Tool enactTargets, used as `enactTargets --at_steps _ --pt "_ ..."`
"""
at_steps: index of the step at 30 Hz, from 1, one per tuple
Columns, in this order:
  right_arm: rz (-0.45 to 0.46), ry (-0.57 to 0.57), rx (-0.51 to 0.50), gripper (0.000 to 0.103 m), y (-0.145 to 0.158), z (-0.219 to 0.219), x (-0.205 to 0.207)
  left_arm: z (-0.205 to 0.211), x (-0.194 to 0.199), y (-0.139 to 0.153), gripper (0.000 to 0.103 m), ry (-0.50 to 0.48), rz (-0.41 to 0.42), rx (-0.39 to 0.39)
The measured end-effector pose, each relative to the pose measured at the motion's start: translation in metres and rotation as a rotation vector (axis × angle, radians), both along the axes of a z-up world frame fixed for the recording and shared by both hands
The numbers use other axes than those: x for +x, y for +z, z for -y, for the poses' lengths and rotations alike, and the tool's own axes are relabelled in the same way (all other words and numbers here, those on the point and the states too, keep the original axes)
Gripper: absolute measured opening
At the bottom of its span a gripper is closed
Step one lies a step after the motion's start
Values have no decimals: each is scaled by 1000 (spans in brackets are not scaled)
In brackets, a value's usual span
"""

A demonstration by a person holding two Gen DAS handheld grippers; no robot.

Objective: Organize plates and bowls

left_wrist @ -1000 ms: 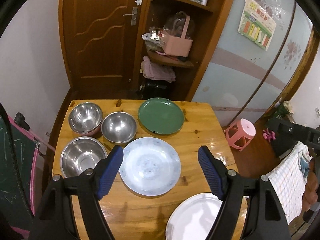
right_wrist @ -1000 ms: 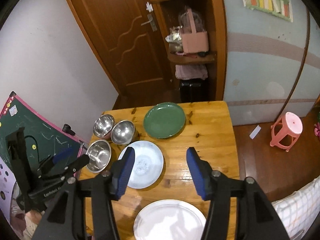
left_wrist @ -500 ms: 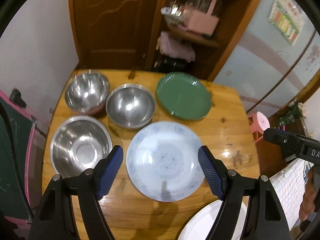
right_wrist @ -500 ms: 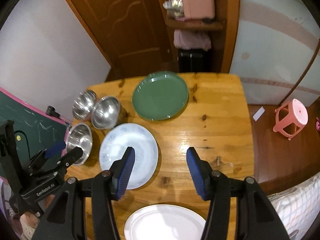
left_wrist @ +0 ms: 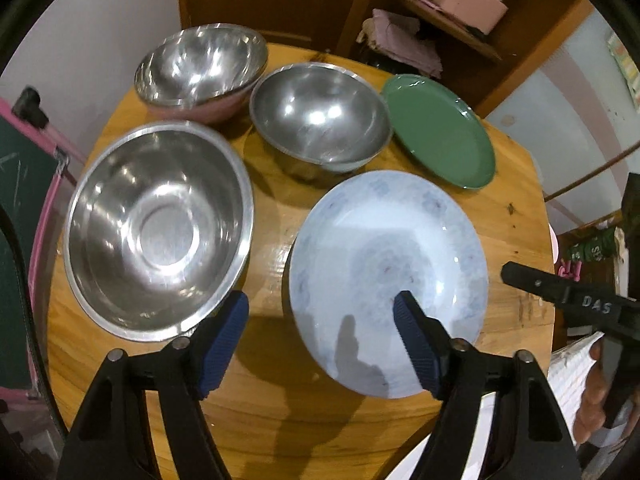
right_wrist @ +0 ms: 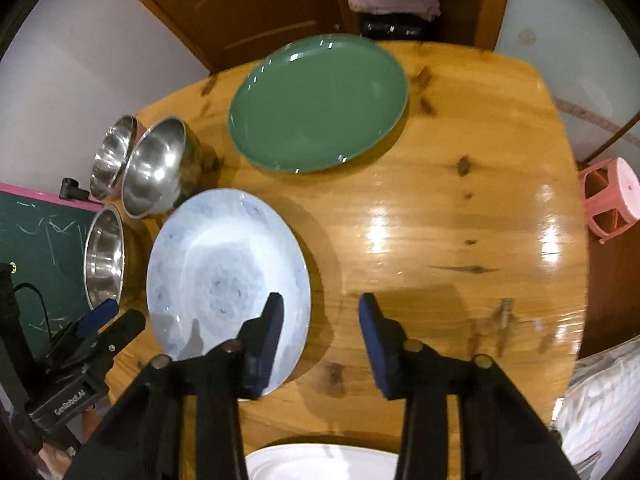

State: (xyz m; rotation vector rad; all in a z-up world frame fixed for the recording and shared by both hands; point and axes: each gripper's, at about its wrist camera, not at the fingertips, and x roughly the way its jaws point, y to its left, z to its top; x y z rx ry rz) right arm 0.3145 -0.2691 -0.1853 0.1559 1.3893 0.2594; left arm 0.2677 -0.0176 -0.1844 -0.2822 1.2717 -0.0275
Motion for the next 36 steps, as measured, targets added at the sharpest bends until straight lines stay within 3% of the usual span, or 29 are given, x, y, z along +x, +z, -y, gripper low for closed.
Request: enactTargets --at_steps 12,18,24,36 --pt "-14 12 6 20 -19 -15 8 -12 -4 -27 39 32 -76 -95" --pt "-13 10 1 15 -25 -18 12 -21 1 -32 35 68 -89 -108" --pt "-15 11 0 10 -29 -18 15 -27 8 -36 14 62 -83 -105" --pt "-48 21 14 8 -37 -21 14 -33 19 -45 10 36 -113 -113"
